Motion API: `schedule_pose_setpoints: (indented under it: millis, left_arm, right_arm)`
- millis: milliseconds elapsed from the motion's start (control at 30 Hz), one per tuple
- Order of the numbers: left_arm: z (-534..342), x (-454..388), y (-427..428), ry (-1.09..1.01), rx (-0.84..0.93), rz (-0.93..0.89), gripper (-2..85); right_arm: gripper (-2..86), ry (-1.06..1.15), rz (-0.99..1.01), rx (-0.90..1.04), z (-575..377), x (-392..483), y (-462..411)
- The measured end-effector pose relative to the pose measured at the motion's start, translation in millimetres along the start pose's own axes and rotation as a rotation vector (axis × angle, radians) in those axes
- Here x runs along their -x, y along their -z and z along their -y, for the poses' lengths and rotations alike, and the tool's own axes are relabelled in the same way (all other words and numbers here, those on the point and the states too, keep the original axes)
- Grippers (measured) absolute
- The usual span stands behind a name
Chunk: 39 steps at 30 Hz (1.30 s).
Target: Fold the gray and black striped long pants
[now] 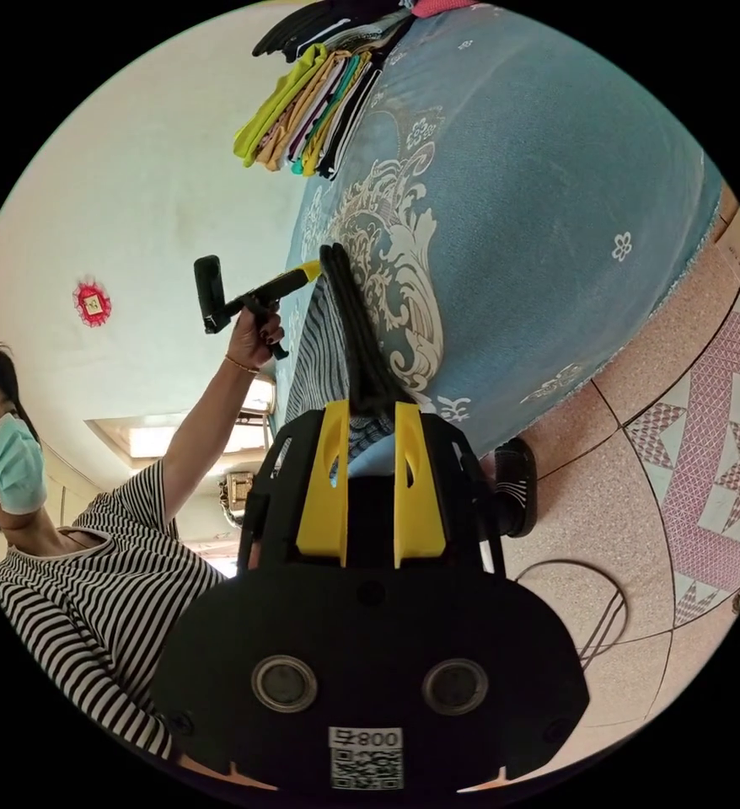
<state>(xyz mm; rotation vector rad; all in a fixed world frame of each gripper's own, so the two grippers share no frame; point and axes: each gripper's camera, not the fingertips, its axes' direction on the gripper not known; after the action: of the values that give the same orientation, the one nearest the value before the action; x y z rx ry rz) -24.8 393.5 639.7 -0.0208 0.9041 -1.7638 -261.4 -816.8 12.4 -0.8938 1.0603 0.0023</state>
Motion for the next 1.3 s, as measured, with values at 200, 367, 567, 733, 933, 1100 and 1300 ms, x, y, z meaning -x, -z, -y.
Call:
schedule_pose_setpoints:
  millis: [200,367,567,733,933,1100,1300]
  left_arm:
    - [37.8,2.9,-22.0,-0.059,0.054,-0.105,8.3]
    - [51.4,9.6,-26.2,0.028,0.042,-0.179,4.7]
    - [57.7,-1.6,-1.2,-0.003,-0.01,-0.182,3.3]
    - [51.7,-13.9,37.9,-0.037,-0.078,-0.179,2.3]
    - [26.9,-29.7,96.3,-0.059,-0.176,-0.16,1.7]
    - [-12.4,-35.4,147.0,-0.04,-0.284,-0.156,1.4]
    - [-55.8,-36.4,185.3,0.027,-0.361,-0.155,1.2]
  right_arm:
    - [7.2,-0.019,0.046,-0.007,-7.1,-11.2,1.2]
    - [5.0,-0.015,0.078,-0.009,-16.7,-15.9,0.3]
    - [3.8,0.035,0.097,-0.044,-40.8,2.0,8.1]
    - [3.5,0.131,0.139,-0.064,-61.6,35.4,14.1]
    - [3.5,0.29,0.157,-0.042,-92.7,93.5,15.0]
    - [3.6,0.43,0.165,-0.008,-120.2,142.4,7.6]
    - [3.8,0.472,0.141,-0.022,-133.1,159.3,-9.7]
